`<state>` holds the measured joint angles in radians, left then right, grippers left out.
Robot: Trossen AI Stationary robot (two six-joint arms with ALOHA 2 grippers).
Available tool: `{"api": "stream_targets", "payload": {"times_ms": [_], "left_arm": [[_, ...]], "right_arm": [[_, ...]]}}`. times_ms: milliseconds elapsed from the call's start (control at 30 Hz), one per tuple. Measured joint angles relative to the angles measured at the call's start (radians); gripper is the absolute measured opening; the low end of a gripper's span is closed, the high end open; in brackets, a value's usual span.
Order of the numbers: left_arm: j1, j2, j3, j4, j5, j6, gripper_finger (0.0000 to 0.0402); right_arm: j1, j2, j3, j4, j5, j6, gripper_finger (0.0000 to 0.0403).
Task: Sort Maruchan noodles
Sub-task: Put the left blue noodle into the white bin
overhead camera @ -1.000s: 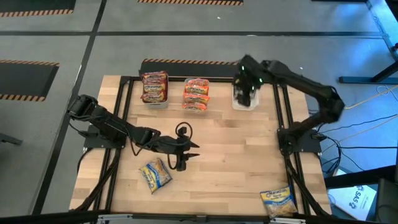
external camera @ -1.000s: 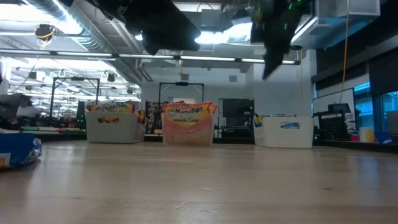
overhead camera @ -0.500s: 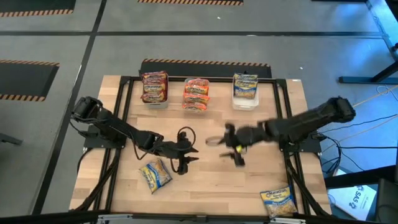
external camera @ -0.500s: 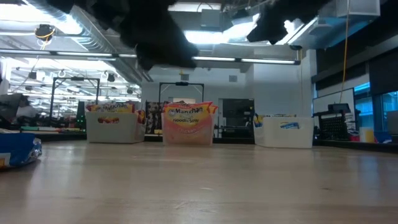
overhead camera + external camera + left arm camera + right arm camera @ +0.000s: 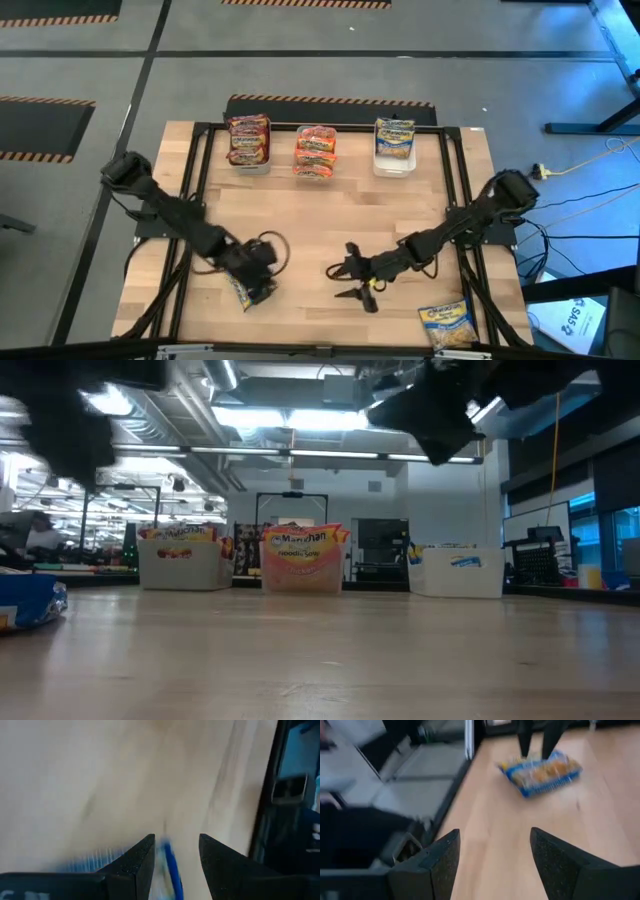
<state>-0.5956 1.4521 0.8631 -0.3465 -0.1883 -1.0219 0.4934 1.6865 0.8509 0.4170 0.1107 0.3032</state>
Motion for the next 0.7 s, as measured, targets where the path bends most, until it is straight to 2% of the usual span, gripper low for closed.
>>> {"api": "stream_targets", "payload": {"times_ms": [100,300,433,567,700], "left_arm": [[-0.094,-0.032,0.000,-0.091,0.011,-0.189,0.0147],[-0.305,-0.023,0.000,-0.107,0.024,-0.554,0.0146],[-0.414,0.026,-0.001,-0.113,-0.041,-0.744,0.0147],[-0.465,0.104,-0.011,-0.115,-0.088,-0.854,0.0147],[-0.459,0.183,-0.013,-0.127,-0.101,-0.878,0.0147]], "right_arm": [[-0.003,0.065,0.034,0.097,-0.005,0.026,0.0227],[-0.031,0.223,0.203,0.033,0.009,-0.001,0.0227],[-0.074,0.329,0.330,-0.029,-0.046,-0.004,0.0227],[-0.119,0.435,0.477,-0.100,-0.089,-0.020,0.0227],[-0.160,0.526,0.601,-0.184,-0.084,-0.023,0.0227]]}}
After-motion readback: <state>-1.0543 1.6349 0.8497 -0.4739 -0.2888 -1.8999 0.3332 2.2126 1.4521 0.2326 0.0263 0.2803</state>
